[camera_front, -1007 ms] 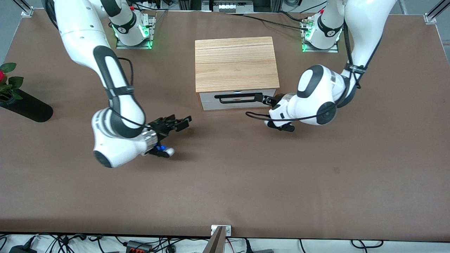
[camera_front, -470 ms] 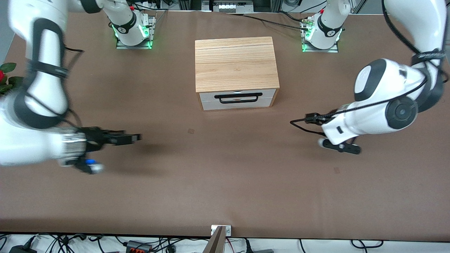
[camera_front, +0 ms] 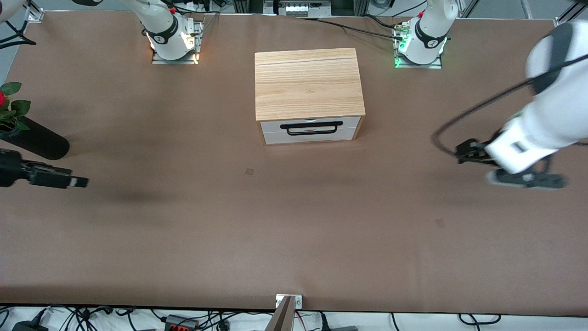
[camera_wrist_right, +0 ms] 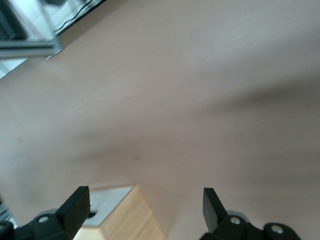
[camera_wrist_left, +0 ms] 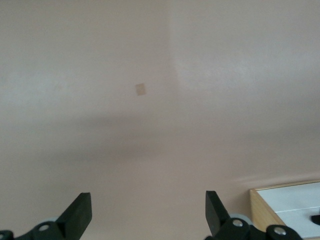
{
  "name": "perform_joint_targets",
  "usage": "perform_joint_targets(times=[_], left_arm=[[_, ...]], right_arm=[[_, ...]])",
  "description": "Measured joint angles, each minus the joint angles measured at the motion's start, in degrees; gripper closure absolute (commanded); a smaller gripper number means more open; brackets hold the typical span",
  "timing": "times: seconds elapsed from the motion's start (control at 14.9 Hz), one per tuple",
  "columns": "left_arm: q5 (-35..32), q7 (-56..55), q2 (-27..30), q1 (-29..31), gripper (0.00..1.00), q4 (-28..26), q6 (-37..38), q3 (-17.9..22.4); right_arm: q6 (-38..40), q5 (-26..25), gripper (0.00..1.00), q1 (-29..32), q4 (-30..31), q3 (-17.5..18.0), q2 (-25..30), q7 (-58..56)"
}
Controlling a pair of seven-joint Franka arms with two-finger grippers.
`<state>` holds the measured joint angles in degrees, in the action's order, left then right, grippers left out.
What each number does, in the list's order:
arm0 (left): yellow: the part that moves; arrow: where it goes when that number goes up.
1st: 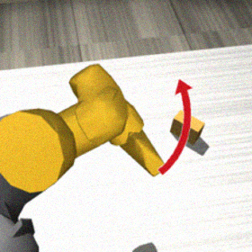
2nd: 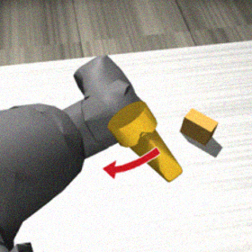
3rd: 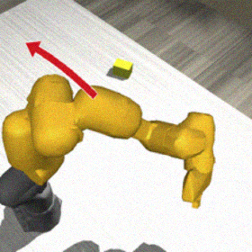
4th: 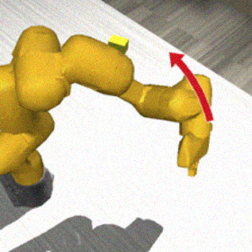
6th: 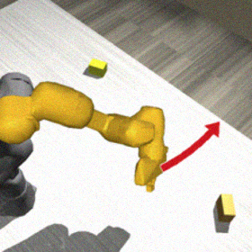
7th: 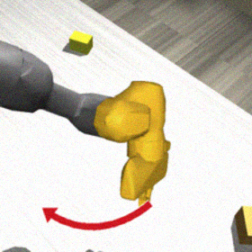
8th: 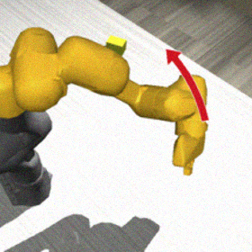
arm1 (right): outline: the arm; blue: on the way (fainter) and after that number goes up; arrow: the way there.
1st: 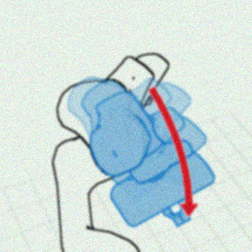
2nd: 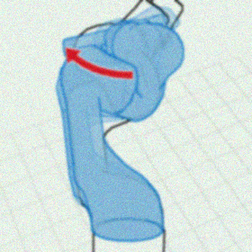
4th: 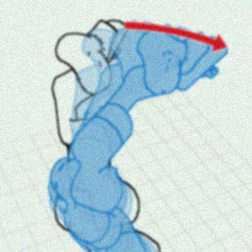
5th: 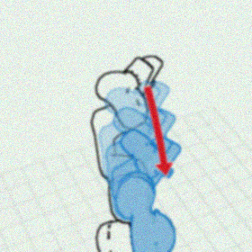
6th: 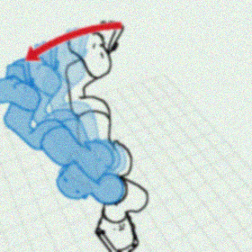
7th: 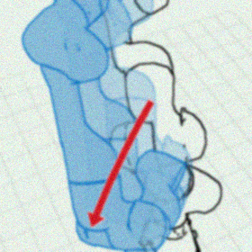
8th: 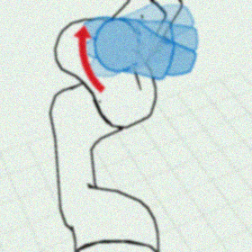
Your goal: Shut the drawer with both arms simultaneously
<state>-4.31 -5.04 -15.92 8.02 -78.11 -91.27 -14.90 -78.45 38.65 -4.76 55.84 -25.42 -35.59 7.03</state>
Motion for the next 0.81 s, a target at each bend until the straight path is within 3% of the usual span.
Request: perform_joint_targets(times=[0.13,0.34,0.47,0.6,0.67,0.81], left_arm=[[2.19,0.80,3.95,-1.73,0.00,-3.32,-0.50,5.75],[2.20,0.64,10.78,-8.10,0.00,-11.75,-5.14,11.86],[2.21,0.57,14.78,-10.79,0.00,-17.60,-6.44,14.55],[2.45,0.57,17.24,-10.90,0.00,-21.17,-6.87,15.40],[2.50,0.57,17.91,-10.90,0.00,-21.95,-6.92,15.65],[2.51,0.95,18.36,-10.89,0.00,-22.46,-7.02,15.79]], right_arm=[[-1.45,-4.46,0.00,-0.04,-0.75,-0.58,0.28,-0.26],[-8.14,-14.28,0.00,-0.20,1.05,1.76,3.70,-0.26],[-13.62,-24.82,0.00,0.73,7.66,7.04,9.58,-0.25],[-17.72,-34.54,0.00,3.02,17.01,14.52,16.27,-0.30],[-18.57,-36.99,0.00,4.00,21.57,17.42,19.29,-0.37],[-18.07,-38.13,0.00,4.77,28.35,19.75,24.22,-0.99]])
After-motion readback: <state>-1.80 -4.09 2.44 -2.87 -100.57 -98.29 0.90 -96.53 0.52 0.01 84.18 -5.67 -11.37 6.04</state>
